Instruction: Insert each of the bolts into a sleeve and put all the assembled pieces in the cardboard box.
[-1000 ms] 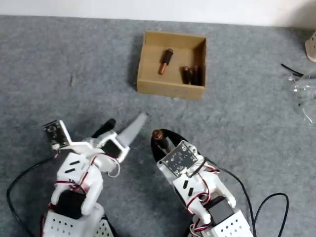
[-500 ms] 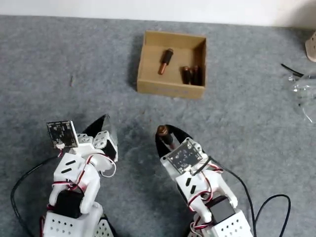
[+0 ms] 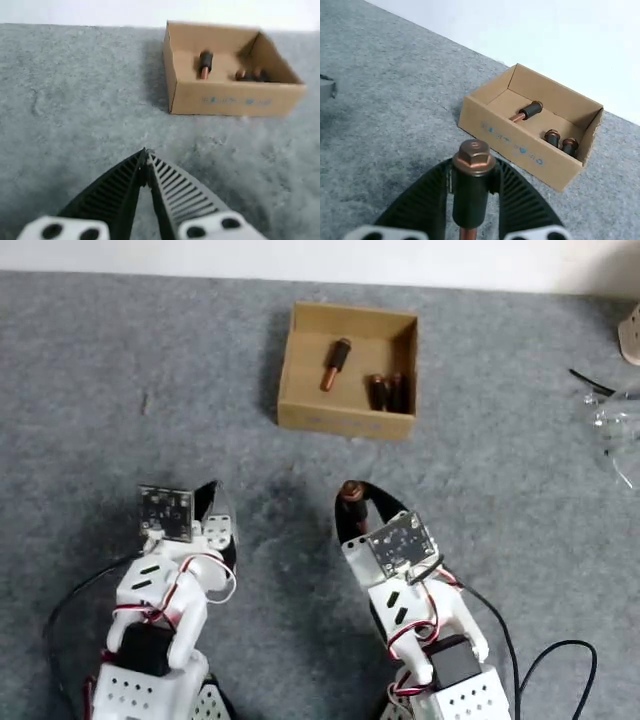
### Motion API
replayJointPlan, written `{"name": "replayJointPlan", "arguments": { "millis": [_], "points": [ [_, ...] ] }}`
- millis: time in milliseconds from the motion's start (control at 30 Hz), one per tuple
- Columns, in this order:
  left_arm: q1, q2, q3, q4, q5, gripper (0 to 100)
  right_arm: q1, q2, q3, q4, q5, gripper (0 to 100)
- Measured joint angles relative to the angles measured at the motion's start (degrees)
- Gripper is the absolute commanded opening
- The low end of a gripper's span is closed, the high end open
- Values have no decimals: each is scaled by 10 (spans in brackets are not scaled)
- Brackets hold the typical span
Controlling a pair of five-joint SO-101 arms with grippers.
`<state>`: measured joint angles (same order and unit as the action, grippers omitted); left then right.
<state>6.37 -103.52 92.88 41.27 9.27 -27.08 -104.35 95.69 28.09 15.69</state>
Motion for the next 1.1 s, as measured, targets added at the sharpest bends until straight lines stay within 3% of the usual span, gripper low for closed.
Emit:
{"name": "replayJointPlan", "arguments": {
  "millis": [233, 533, 733, 1100],
  "points": [
    [-1, 0, 28, -47, -57, 7, 2, 0, 0, 0, 0, 5],
    [-28, 0, 31, -65, -71, 7, 45, 47, -10, 0, 0, 5],
    [-33, 0, 31, -65, -77, 7, 47, 268, -163, 0, 0, 5],
    [-33, 0, 31, -68, -91, 8, 97, 793, -615, 0, 0, 5]
  ]
}}
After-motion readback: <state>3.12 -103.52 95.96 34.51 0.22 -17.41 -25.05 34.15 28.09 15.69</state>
